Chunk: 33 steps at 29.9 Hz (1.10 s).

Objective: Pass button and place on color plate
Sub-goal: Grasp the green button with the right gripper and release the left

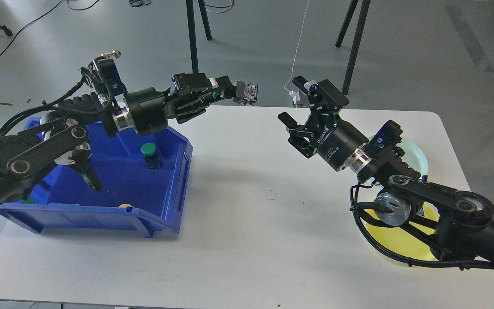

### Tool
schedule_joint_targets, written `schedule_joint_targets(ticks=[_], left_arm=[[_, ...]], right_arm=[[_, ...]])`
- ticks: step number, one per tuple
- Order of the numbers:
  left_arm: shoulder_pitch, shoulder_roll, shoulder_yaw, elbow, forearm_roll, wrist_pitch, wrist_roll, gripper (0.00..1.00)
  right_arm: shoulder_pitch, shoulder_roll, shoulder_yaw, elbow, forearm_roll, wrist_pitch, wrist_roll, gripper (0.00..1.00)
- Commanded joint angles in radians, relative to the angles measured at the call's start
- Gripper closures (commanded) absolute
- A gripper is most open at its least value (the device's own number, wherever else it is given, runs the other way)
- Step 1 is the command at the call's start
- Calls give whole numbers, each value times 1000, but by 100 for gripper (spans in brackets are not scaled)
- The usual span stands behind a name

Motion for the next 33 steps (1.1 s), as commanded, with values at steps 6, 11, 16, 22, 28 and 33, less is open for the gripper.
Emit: schedule_joint_targets(ticks=[6,11,16,22,28,33], left_arm=[[2,-1,-1,1,-11,0,0,92],[2,-1,-2,14,-11,0,0,92],[4,-3,-2,15,-13,0,0,92],[5,-3,-2,24,-48,0,0,92],[5,-3,-2,37,-64,0,0,92],[5,-3,-2,37,-64,0,0,92]], right_arm=[[24,161,-2,-117,0,4,0,3],[49,225,-2,-130,-1,1,0,4],[55,272,10,-143,0,-5,0,6],[43,262,18,-142,20,-25,0,6],[26,259,26,-137,20,-42,0,7],[24,262,59,-142,20,-53,0,18]])
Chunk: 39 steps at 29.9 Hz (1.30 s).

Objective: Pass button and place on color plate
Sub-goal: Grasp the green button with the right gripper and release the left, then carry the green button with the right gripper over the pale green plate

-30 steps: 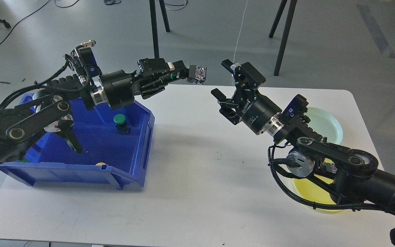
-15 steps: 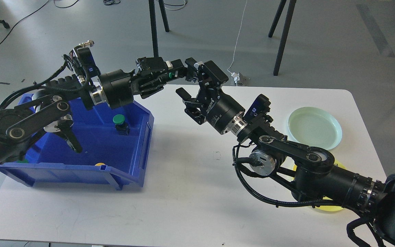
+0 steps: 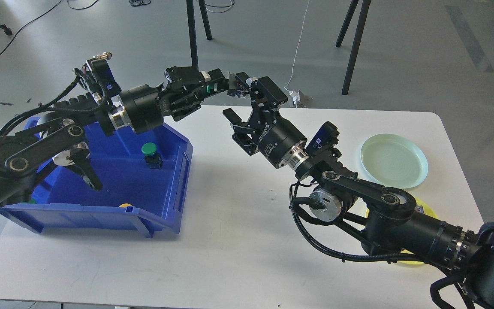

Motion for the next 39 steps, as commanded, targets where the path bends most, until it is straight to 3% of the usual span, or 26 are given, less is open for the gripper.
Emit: schedule_joint_targets(ticks=[1,4,8,17,20,24,26,27,34,39], left_arm=[[0,0,2,0,0,0,0,92],[0,-1,2,0,3,0,0,92],[0,0,3,-1,5,0,0,92],[0,-1,3,0,6,0,0,91],[2,-1,3,-1,8,0,0,88],[3,-1,2,-1,9,0,0,69],[3,-3,2,-1,8,0,0,49],[3,-3,0,-3,5,0,0,33],[3,-3,0,-1,3,0,0,17],[3,-15,-1,-1,3,0,0,15]], right_arm=[[0,3,19,-6,-1,-4,0,18],[0,9,23,-18,-1,-4,0,19],[0,12,21,-21,-1,-4,0,31],[8,14,15,-20,-4,0,0,88],[8,12,19,-18,-1,-6,0,98],[5,12,21,-7,-1,-21,0,99],[3,12,21,-7,-1,-23,0,99],[3,12,21,-7,-1,-24,0,99],[-15,-5,29,12,1,-44,0,99],[-52,-69,36,54,-1,-64,0,99]])
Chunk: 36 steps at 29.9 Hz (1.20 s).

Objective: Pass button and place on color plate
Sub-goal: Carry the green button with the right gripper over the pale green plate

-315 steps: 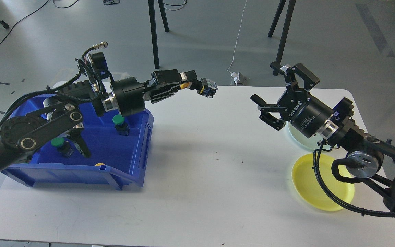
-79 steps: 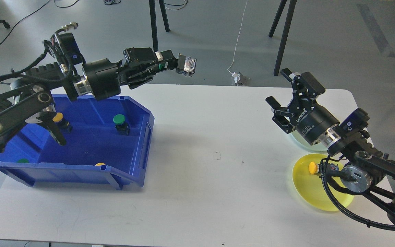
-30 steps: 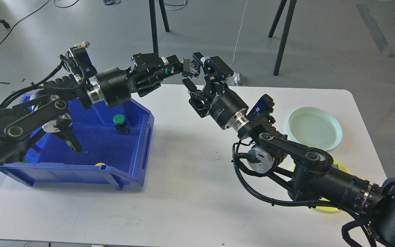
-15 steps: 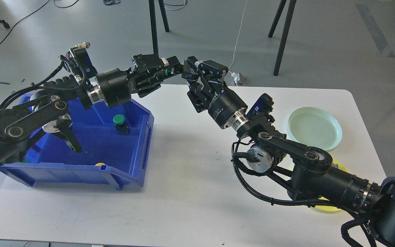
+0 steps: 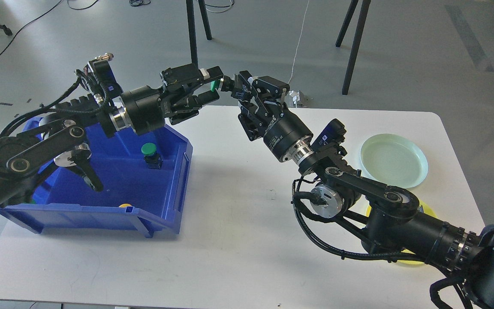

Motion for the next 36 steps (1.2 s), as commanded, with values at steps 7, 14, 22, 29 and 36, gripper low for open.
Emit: schedule_joint_targets(ticks=[7,14,22,29,36], left_arm=[[0,-9,-2,0,-1,0,0,15],[0,-10,-2,2,-3,0,0,15],[0,-10,-2,2,-3,0,0,15],[7,-10,-2,2,-3,0,0,15],[9,-10,-2,2,-3,0,0,15]], right_arm=[[-169,-247,149,100,-3,-97,0,99],[-275,-337,218,86,-14,-384,0,99],[-255,-234,208,-134,-17,-384,0,99],[-180,-121,157,-421,-7,-384,0,99],[-178,-114,160,-488,-3,-384,0,99]])
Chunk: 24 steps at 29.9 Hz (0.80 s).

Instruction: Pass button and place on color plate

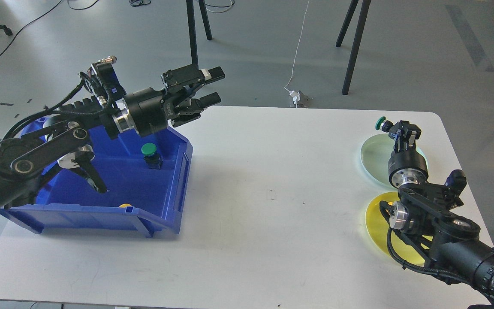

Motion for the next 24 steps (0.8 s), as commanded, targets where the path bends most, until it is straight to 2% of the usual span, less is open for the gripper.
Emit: schedule_joint_targets(ticks=[1,9,14,20,24], left_arm=[[0,0,0,0,0,0,0,15],[2,0,0,1,-1,0,0,15],[2,0,0,0,0,0,0,15],[0,0,0,0,-1,0,0,15],[2,-1,0,0,-1,0,0,15]], right_arm=[[-9,0,8,-8,3,0,0,99],[-29,-11,23,-22,95,0,0,99],[-41,-11,25,-35,138,0,0,90],[-50,-11,40,-34,149,0,0,70],[-50,-10,60,-29,151,0,0,51]])
